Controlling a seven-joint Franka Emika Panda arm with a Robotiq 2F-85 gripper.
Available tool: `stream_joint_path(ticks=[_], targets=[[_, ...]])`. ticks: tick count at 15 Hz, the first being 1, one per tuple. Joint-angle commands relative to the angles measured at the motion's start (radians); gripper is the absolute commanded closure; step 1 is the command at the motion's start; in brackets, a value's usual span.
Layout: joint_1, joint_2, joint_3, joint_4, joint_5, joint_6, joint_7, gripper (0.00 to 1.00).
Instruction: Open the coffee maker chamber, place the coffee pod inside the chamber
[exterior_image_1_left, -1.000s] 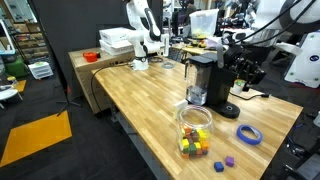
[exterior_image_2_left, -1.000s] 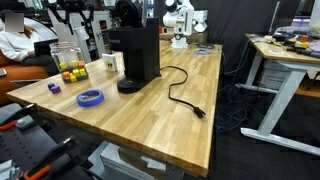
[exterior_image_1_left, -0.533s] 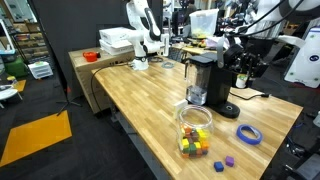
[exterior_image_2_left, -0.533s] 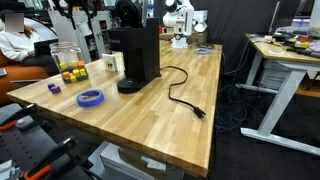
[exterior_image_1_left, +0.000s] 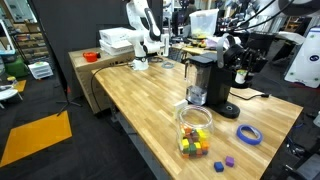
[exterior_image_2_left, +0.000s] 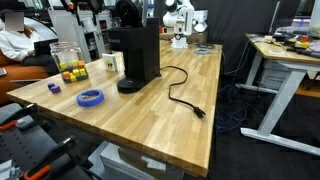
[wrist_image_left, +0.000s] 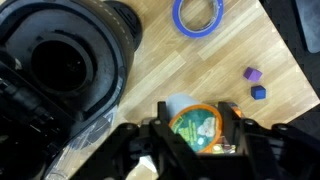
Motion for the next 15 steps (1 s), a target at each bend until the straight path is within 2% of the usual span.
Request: stream_joint_path(ticks=[1,3,4,7,15], targets=[[-0.008,0.000,0.008,0.001,0.002,-0.002,-0.001,0.47],[-0.008,0.000,0.008,0.001,0.002,-0.002,-0.001,0.47],[-0.008,0.000,0.008,0.001,0.002,-0.002,-0.001,0.72],[-0.009,0.000,0.001,0.023,0.025,-0.044,-0.003,0.72],[-0.053,0.012,-0.031,0.112,0.000,-0.108,0.025,0.72]])
